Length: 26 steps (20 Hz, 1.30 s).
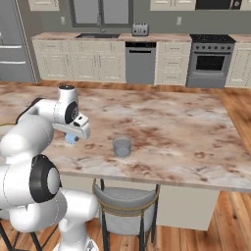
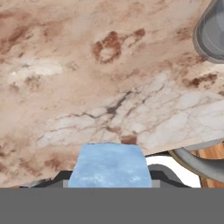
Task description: There are four ice cubes in the ice bowl. Place two ice cubes in each glass of water.
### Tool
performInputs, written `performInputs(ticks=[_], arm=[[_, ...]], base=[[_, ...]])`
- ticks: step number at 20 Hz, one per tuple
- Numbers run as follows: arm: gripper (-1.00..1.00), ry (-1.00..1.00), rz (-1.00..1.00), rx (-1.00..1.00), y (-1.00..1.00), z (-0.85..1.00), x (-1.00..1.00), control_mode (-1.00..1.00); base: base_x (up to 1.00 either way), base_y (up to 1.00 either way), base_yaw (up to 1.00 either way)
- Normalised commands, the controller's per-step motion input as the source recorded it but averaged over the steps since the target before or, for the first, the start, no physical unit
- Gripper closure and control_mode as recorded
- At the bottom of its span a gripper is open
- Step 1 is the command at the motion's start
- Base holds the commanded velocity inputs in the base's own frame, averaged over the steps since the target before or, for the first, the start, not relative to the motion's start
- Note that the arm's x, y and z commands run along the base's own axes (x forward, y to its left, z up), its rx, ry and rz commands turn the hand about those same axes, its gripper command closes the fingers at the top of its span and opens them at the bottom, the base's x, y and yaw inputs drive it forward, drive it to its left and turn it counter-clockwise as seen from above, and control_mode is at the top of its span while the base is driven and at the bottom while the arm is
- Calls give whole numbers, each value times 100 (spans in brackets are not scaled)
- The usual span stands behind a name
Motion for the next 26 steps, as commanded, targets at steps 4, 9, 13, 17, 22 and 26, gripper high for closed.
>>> performInputs(ticks=[4,9,13,17,22,26], arm=[[100,3,0,0,-4,0,10,-100],[100,0,0,0,-86,0,55,-100],[100,0,0,0,-100,0,50,-100],[100,0,0,0,-97,0,31,-100],[100,-6,0,-3,-63,0,24,-100],[100,-7,0,-8,-53,0,27,-100]], base=[[0,0,0],[0,0,0],[0,0,0],[0,0,0],[0,0,0],[0,0,0]])
